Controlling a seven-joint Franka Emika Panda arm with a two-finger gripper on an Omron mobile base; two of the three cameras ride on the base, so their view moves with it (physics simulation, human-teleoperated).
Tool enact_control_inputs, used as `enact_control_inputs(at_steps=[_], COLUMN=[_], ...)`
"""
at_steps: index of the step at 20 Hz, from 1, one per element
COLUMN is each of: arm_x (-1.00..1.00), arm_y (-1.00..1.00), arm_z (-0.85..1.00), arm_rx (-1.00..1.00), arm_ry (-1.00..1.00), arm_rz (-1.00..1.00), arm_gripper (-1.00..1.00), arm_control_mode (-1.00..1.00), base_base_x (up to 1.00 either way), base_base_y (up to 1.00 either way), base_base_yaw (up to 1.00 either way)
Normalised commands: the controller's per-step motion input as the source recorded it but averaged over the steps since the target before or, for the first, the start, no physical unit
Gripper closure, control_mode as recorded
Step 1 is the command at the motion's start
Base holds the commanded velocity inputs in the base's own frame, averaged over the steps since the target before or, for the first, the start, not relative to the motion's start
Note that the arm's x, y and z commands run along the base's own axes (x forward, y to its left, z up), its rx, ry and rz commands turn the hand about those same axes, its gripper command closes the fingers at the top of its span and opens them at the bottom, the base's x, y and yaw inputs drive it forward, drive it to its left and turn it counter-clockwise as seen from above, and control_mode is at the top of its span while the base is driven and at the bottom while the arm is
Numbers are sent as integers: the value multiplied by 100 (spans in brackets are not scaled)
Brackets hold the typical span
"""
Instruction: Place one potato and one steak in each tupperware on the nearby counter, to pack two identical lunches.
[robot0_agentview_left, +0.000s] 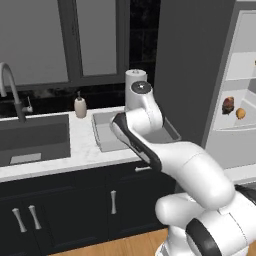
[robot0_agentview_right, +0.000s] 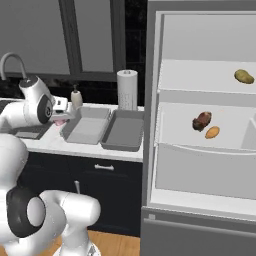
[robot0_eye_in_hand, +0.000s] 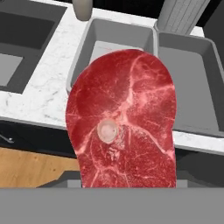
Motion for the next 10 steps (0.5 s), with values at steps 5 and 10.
enact_control_inputs(at_steps=[5, 10], arm_x=[62, 56], arm_y=[2, 8], arm_z=[-6, -15], arm_rx=[-1, -1], arm_ry=[3, 0], arm_rz=[-3, -4], arm_gripper=[100, 100], arm_control_mode=[-100, -100], base_base_x=[0, 0], base_base_y=[0, 0], base_base_yaw=[0, 0])
